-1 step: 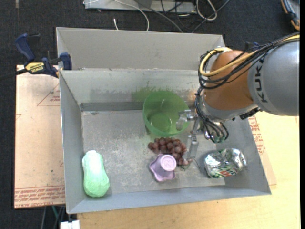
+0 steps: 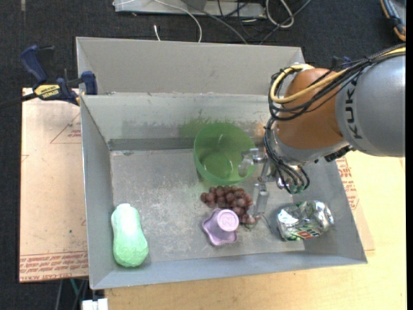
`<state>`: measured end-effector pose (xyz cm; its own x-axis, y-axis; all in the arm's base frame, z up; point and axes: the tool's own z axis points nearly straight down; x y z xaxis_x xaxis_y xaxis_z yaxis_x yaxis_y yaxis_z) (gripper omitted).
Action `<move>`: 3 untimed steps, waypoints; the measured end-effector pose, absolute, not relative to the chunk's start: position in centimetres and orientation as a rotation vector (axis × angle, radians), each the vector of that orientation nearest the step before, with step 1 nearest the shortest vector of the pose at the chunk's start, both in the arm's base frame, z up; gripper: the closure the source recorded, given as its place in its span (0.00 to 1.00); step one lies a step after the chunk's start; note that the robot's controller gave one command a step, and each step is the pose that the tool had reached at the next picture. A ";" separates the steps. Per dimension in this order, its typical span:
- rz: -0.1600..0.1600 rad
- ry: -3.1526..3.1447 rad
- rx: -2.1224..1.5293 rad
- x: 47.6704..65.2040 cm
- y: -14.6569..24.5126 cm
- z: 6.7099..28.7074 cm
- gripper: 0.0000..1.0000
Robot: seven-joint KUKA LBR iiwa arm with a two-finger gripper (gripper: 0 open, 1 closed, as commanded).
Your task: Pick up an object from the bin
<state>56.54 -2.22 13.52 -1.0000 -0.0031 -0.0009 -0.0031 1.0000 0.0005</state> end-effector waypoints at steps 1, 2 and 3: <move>0.005 3.135 -0.140 60.7 2.5 6.8 0.00; -0.005 3.109 -0.351 60.6 5.9 7.6 1.00; -0.005 3.109 -0.350 60.6 5.9 7.6 1.00</move>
Offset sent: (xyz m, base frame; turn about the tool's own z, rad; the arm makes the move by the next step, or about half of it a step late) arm 0.0392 0.0818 -0.0621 -0.2249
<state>60.63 5.89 7.58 -0.9749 -0.2222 -0.0125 -0.2222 0.9750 -0.0046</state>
